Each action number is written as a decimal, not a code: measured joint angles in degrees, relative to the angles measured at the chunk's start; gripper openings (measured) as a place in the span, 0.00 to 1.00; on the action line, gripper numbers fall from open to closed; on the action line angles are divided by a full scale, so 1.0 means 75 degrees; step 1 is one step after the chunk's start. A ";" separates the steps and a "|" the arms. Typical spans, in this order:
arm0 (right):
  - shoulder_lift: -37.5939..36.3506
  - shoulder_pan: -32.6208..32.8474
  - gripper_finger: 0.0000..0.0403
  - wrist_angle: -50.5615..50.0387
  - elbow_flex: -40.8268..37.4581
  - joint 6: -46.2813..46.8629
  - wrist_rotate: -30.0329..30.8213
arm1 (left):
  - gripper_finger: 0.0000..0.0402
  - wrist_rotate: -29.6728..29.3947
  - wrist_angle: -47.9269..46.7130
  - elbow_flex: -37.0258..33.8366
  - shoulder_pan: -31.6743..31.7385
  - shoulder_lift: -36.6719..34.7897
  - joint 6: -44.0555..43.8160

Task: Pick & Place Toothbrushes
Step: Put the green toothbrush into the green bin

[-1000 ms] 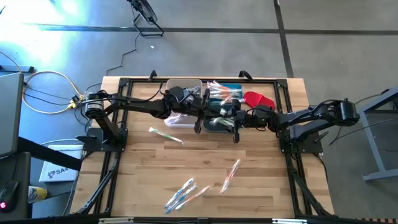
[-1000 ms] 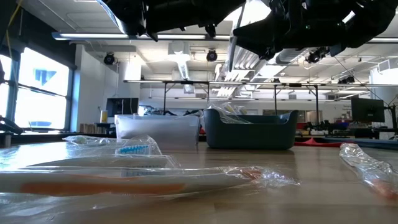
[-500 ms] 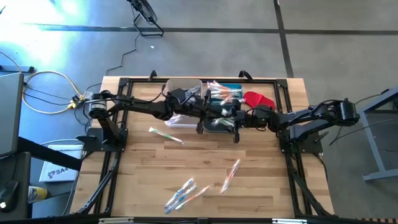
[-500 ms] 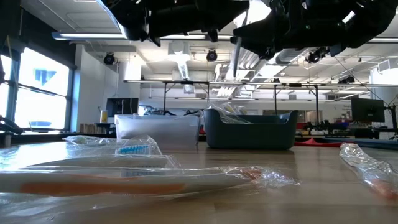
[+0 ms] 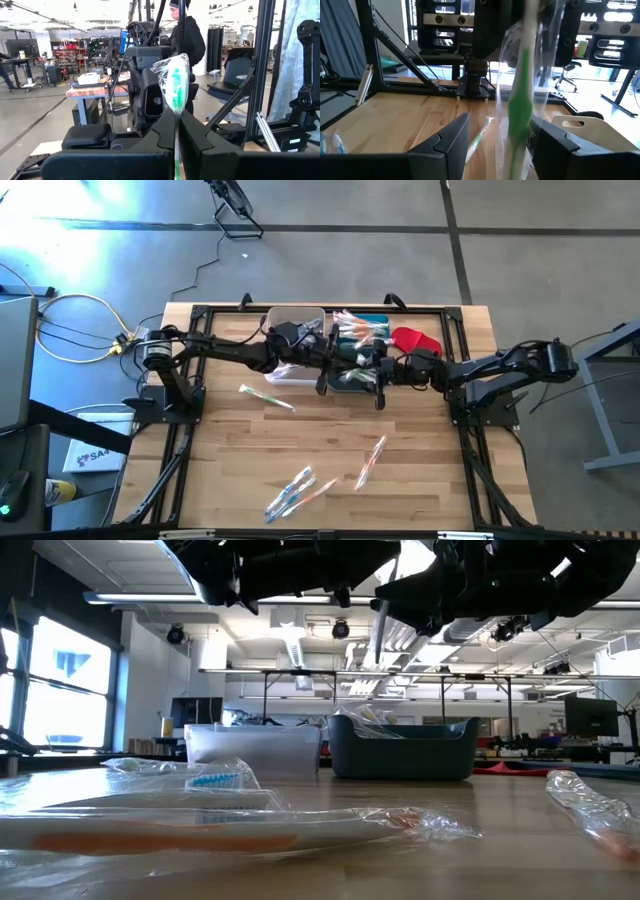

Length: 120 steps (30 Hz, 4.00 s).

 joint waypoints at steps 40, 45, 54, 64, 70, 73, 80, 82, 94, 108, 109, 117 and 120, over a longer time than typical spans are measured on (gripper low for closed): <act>0.0000 0.0000 0.08 0.0000 0.0000 -0.0079 0.0584 | 0.00 -0.0012 -0.0184 0.0000 0.0000 0.0000 0.0000; 0.0000 0.0000 0.08 -0.0003 0.0000 -0.0079 0.0580 | 0.00 -0.0012 -0.0187 0.0000 0.0003 0.0000 -0.0003; 0.0000 -0.0003 0.08 -0.0010 -0.0002 -0.0055 0.0620 | 0.15 -0.0507 -0.0202 0.0000 -0.0003 0.0000 -0.0393; 0.0000 -0.0003 0.08 -0.0035 0.0000 -0.0055 0.0600 | 0.34 -0.0539 -0.0241 0.0000 0.0000 0.0000 -0.0166; 0.0000 -0.0003 0.08 -0.0042 0.0000 -0.0055 0.0600 | 0.34 -0.0560 -0.0659 0.0006 0.0000 0.0006 -0.0174; 0.0000 -0.0003 0.08 -0.0035 0.0000 -0.0055 0.0600 | 0.34 -0.0557 -0.0640 0.0006 0.0000 0.0006 -0.0185; 0.0000 -0.0003 0.08 -0.0080 -0.0001 -0.0055 0.0619 | 0.34 -0.0551 -0.0980 0.0006 0.0000 0.0006 -0.0187; 0.0000 -0.0002 0.08 -0.0112 0.0000 -0.0055 0.0686 | 0.34 -0.0530 -0.0946 0.0006 0.0006 0.0006 -0.0055; 0.0000 -0.0003 0.08 -0.0490 0.0000 -0.0112 0.1489 | 0.34 -0.0562 -0.2232 0.0003 0.0066 -0.0535 0.0727; -0.0124 0.0006 0.08 -0.1353 -0.0001 -0.0169 0.2789 | 0.34 -0.1075 -0.1744 -0.1754 0.0109 -0.1613 0.0798; -0.0170 0.0014 0.08 -0.1497 0.0000 -0.0126 0.2909 | 0.34 -0.1235 -0.1429 -0.2037 0.0111 -0.1736 0.0757; -0.0628 0.0217 0.08 -0.2688 0.0176 0.0713 0.3886 | 0.34 -0.2235 0.0068 -0.3910 0.0111 -0.2649 0.0493; -0.0629 0.0403 0.08 -0.3792 0.0668 0.1182 0.4250 | 0.34 -0.2392 0.0260 -0.4241 0.0106 -0.2925 0.0408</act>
